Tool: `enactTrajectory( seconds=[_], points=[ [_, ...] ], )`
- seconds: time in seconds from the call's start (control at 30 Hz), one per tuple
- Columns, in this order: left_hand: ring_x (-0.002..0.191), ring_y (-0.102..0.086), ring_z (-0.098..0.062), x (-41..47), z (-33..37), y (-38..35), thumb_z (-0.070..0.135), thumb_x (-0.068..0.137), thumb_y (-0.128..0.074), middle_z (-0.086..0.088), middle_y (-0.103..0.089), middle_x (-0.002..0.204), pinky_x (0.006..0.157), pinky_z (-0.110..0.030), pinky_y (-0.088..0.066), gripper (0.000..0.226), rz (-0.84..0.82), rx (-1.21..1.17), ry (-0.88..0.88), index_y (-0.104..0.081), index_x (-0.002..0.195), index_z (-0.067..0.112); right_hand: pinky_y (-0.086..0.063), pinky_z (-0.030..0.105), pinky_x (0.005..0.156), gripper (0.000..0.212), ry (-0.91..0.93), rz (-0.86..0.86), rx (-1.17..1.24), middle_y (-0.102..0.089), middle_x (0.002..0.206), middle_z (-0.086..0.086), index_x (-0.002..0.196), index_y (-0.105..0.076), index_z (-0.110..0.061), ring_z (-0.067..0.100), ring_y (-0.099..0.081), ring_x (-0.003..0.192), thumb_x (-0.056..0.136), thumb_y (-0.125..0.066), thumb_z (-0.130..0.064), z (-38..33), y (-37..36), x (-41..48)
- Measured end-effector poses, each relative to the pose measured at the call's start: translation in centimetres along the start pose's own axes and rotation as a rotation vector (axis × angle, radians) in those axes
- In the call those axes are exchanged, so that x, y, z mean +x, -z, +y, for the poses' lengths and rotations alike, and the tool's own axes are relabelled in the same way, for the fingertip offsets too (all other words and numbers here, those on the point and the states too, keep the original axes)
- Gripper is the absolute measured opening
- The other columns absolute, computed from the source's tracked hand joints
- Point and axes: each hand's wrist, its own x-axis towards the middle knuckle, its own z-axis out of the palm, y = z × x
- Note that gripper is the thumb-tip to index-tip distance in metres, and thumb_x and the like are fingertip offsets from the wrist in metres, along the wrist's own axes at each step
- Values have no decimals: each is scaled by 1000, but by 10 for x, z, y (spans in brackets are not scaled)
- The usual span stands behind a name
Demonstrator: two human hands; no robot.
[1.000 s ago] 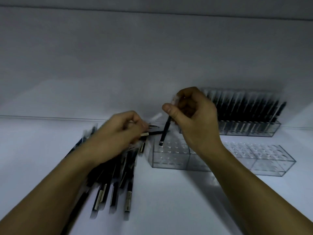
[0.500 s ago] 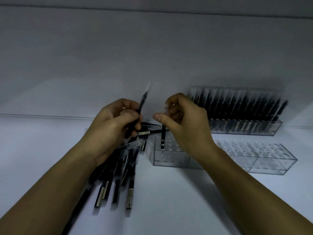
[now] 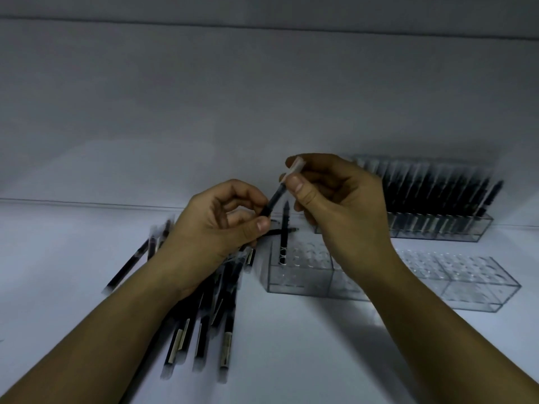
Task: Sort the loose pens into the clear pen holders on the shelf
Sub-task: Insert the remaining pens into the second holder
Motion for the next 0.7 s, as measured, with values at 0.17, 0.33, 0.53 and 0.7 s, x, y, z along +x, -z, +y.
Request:
enactTrajectory(
  seconds=[0.17,0.33,0.53,0.7],
  points=[
    [80,-65,-15,1,-1,4,6,72,-76,0,-70,86,74,-22,-56,25,-2,106,-43,-66,95,8,-53,22,63,14,-67,35,42,-77,95,11,105,-73,-10,16,-70,78,95,-66,-4,-3,1,0],
    [93,-68,-10,1,-8,7,14,73,-85,8,-72,100,79,-38,-60,41,-68,507,-36,-67,109,23,-56,23,67,14,-17,166,25,-78,90,5,107,-74,-6,16,-75,86,98,-63,-3,-8,11,6],
    [109,-59,9,-2,-18,4,41,65,-87,21,-66,118,93,-24,-55,74,-201,717,33,-56,131,35,-62,32,79,17,98,125,-133,-78,93,0,104,-74,-13,16,-75,88,95,-66,-1,-7,15,8],
    [99,-63,8,-3,-18,3,43,69,-85,20,-68,110,88,-24,-57,69,-220,802,10,-59,132,31,-63,36,81,20,117,68,-238,-77,94,-2,104,-75,-18,17,-74,88,93,-66,-4,0,13,7]
  ],
)
